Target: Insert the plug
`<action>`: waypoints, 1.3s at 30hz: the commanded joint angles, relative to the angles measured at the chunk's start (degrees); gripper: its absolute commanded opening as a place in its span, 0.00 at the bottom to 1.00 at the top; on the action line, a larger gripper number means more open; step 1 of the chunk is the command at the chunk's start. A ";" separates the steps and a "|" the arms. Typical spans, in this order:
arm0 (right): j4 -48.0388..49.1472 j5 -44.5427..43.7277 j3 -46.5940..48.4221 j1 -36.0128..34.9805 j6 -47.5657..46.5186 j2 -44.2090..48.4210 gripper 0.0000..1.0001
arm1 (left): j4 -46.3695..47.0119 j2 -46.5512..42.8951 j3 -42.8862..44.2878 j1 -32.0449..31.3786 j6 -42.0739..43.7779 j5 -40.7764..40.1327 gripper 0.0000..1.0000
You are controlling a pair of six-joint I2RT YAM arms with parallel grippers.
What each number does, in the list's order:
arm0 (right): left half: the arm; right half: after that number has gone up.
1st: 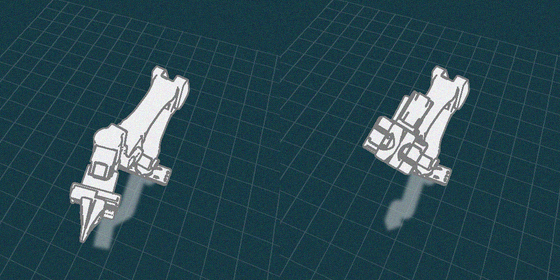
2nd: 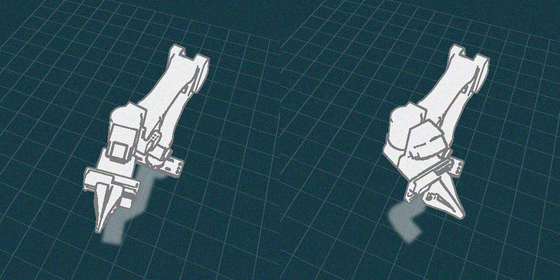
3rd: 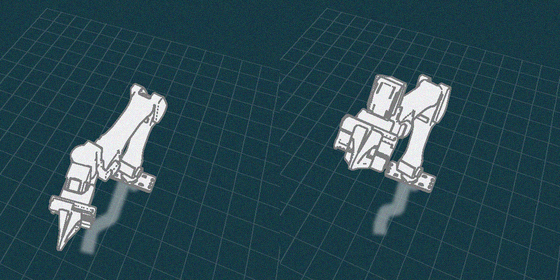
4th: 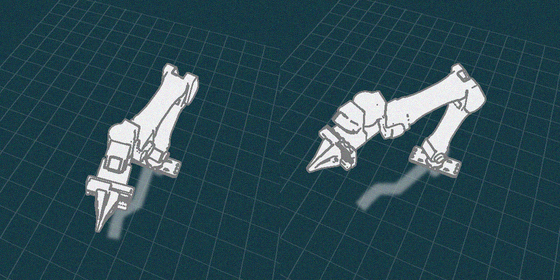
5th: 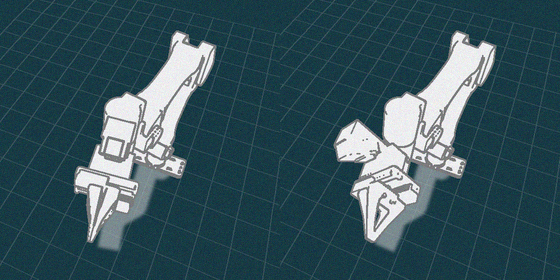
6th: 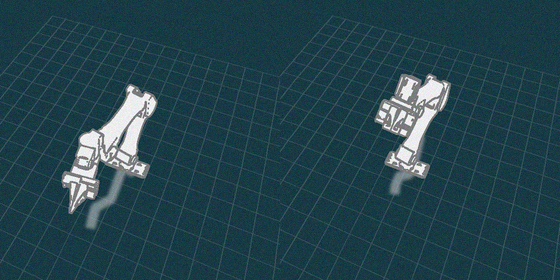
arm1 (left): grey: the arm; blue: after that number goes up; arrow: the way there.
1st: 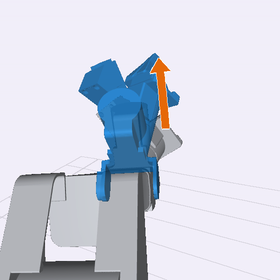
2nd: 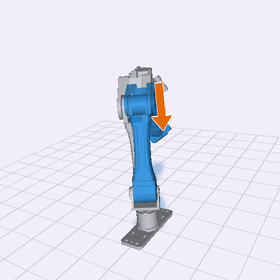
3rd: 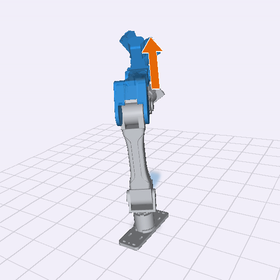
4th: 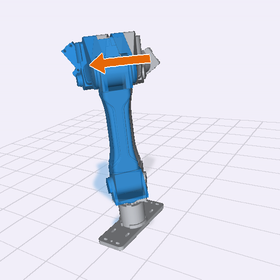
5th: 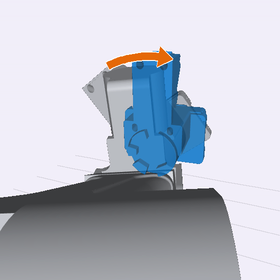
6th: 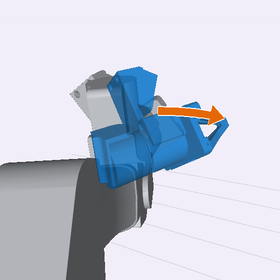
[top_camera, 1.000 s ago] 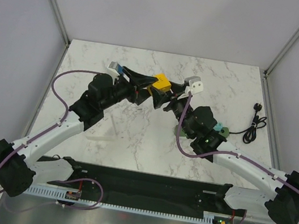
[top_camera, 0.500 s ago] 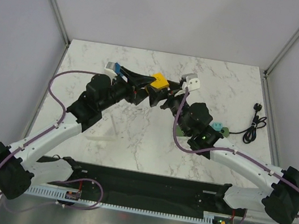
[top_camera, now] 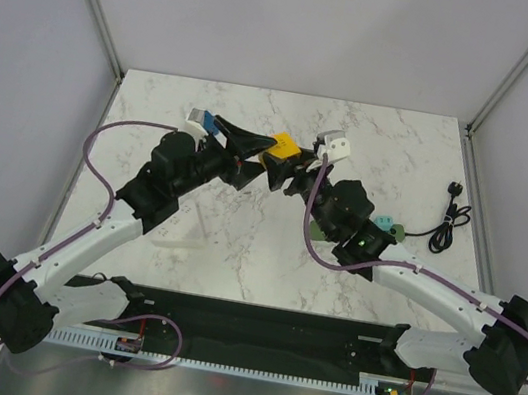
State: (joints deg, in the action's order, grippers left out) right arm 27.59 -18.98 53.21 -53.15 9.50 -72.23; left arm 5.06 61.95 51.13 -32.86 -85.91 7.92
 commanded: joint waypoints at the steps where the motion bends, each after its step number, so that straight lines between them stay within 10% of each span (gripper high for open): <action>1: -7.88 -4.31 3.47 1.29 -1.41 2.35 0.00 | 1.62 -3.94 1.25 -0.36 6.27 2.10 0.87; 18: -79.94 10.62 26.23 24.58 0.70 -2.02 0.00 | -14.01 -6.68 2.55 0.17 42.64 8.51 1.00; 39: -87.88 13.27 30.98 30.47 2.63 -24.88 0.00 | -24.66 -12.73 -4.99 0.17 68.06 -3.61 1.00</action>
State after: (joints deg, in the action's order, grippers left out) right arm -58.52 -3.11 79.99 -22.87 10.39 -95.59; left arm -20.71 51.03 47.62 -32.86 -22.68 8.29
